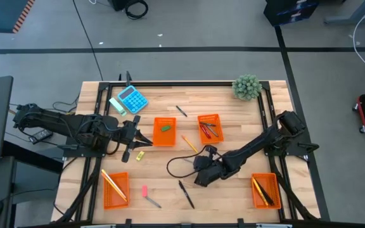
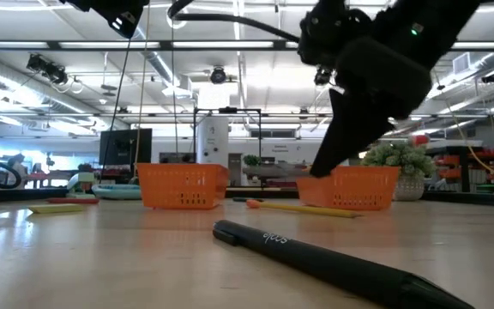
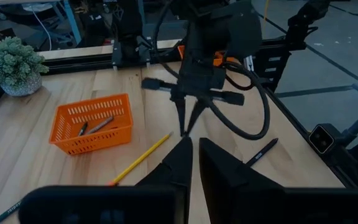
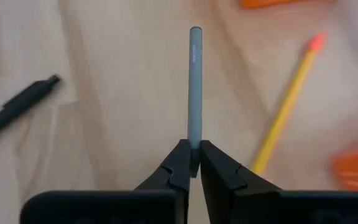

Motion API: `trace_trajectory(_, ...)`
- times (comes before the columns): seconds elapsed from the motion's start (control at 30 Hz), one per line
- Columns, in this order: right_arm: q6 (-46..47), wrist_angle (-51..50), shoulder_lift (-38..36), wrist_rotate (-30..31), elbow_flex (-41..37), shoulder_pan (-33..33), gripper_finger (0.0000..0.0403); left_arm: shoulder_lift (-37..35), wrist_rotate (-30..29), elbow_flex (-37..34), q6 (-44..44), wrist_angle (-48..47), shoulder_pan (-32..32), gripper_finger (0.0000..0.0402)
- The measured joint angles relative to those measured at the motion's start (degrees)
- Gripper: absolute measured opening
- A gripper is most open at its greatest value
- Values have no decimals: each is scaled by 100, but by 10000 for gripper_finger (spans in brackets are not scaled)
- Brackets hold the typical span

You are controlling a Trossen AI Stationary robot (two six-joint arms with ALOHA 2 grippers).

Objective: Sort crayons/erasers/pens/pencils in bins
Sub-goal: Put the top gray crayon into the top right orange bin

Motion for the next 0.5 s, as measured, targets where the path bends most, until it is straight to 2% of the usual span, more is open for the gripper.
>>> trace_trajectory(0.23,318,-1816,-8,1026,803,-44,33,-1,2,0,0,0,-1,36)
trace_trajectory(0.5,415,-2853,-37,1107,1036,-435,33,0,2,0,0,-4,-2,36)
